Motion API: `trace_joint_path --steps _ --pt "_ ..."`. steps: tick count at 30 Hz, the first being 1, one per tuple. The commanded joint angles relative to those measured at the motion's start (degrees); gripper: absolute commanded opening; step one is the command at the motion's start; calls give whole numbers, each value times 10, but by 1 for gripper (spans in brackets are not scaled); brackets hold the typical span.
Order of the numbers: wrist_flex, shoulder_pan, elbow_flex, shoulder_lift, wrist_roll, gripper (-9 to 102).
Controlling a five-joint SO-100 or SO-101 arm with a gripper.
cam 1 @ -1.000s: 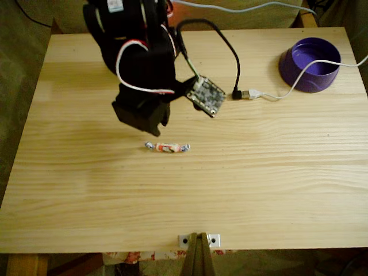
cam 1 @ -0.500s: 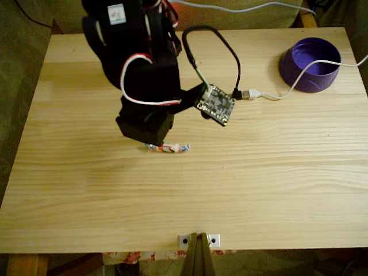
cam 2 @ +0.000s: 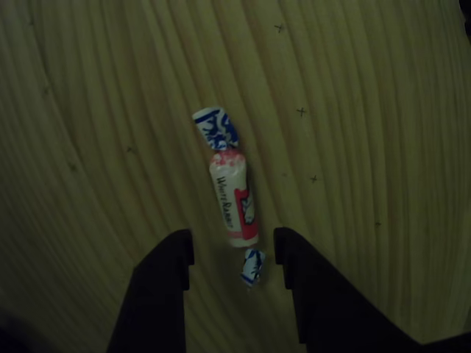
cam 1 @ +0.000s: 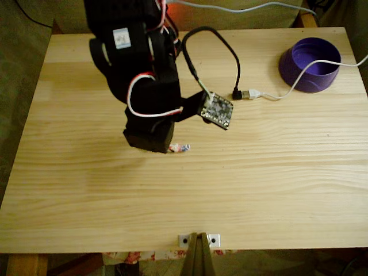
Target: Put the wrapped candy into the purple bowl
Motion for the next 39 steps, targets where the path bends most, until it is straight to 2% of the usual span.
trace_joint_path --steps 1,25,34,39 --pt "-13 0 -29 -2 -5 22" --pt "-72 -9 -6 -71 38 25" --pt "-96 -15 15 -83 49 24" --pt "-102 -14 18 -91 54 20"
